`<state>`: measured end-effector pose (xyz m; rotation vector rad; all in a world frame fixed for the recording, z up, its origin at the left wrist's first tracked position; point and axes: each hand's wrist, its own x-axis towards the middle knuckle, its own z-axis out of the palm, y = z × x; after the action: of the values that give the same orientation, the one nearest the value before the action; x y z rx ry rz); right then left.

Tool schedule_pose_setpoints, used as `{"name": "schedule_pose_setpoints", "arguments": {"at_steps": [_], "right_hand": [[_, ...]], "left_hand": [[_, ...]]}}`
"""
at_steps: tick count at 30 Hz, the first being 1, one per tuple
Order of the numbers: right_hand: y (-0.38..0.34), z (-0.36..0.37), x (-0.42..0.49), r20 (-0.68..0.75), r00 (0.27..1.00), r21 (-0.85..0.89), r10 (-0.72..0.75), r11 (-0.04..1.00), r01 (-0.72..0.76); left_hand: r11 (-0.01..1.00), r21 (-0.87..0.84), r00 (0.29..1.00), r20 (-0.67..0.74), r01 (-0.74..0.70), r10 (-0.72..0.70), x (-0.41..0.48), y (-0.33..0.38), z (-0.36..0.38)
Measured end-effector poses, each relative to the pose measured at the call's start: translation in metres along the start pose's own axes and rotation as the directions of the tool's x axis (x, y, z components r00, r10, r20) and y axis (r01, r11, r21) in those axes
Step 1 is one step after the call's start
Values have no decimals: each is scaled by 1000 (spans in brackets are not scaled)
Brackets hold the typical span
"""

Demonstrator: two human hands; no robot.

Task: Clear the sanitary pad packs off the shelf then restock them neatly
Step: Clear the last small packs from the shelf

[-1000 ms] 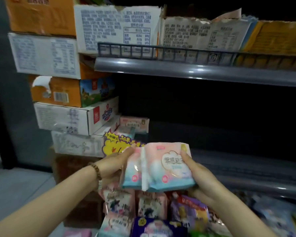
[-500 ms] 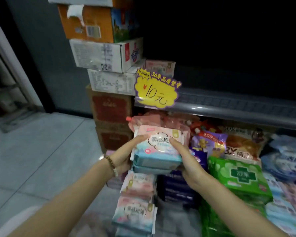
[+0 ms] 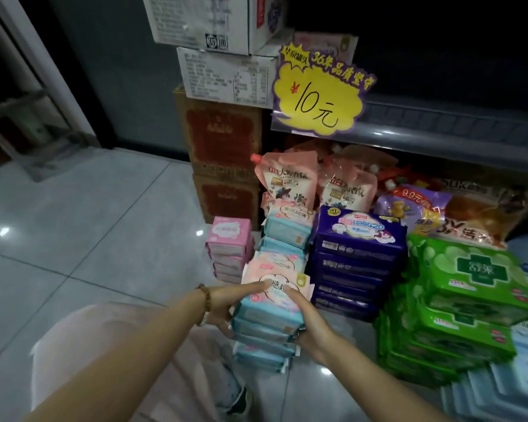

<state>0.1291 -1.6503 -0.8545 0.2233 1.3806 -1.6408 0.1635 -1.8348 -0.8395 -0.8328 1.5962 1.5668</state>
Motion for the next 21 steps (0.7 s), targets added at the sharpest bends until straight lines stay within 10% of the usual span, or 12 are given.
{"name": "schedule_pose_setpoints", "arguments": {"at_steps": [21], "right_hand": [[8,-27,33,-88,994,-187,-70,981,52]], "left_hand": [[991,129,975,-215,-24,52,43,-4,-7]]}}
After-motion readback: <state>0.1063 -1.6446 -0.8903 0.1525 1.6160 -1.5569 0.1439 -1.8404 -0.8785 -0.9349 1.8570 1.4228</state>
